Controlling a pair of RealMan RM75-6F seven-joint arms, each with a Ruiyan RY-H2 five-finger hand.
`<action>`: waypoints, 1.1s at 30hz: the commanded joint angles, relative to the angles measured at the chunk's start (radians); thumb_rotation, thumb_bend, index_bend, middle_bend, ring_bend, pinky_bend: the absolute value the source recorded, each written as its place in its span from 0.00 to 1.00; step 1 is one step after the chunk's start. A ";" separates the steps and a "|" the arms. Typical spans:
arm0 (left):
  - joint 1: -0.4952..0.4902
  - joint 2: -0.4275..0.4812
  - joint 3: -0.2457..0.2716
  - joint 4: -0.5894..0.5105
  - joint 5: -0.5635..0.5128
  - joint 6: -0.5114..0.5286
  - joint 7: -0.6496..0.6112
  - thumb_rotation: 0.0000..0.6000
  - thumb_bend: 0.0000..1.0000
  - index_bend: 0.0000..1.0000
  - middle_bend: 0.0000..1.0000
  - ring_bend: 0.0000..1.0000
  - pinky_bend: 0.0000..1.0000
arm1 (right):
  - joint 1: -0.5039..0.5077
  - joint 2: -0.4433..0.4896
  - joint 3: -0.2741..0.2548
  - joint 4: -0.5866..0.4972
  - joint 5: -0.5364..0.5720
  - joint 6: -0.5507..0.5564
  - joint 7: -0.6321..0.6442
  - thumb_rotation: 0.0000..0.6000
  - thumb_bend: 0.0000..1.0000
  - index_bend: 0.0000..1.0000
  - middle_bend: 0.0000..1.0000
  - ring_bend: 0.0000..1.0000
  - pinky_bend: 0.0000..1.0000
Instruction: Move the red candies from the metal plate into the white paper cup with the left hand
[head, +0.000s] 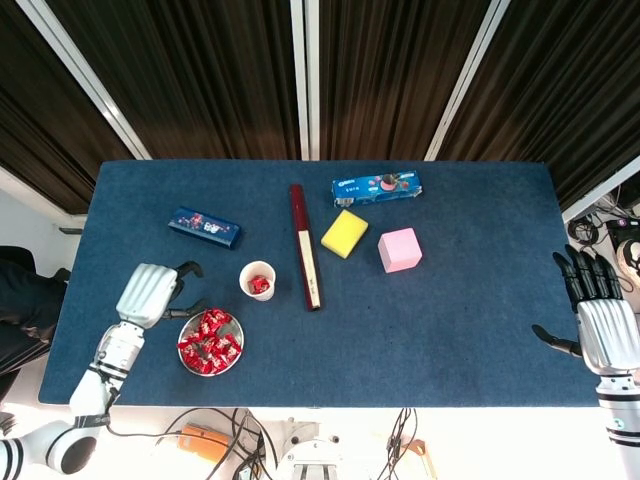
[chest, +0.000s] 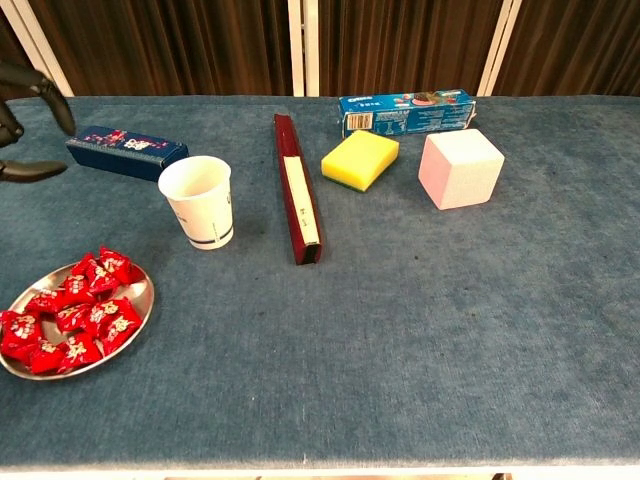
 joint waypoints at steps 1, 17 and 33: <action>0.009 -0.028 0.031 0.041 0.036 -0.012 -0.016 0.87 0.21 0.44 0.97 0.86 0.75 | 0.001 -0.001 -0.001 -0.001 -0.003 0.001 -0.002 1.00 0.16 0.00 0.05 0.00 0.00; -0.045 -0.220 0.046 0.260 0.049 -0.148 0.069 1.00 0.21 0.44 0.97 0.86 0.75 | -0.012 0.003 -0.008 0.000 0.001 0.011 0.004 1.00 0.16 0.00 0.05 0.00 0.00; -0.040 -0.230 0.041 0.279 0.018 -0.176 0.104 1.00 0.22 0.47 0.97 0.86 0.75 | -0.005 0.001 -0.006 -0.001 0.009 -0.004 0.001 1.00 0.16 0.00 0.05 0.00 0.00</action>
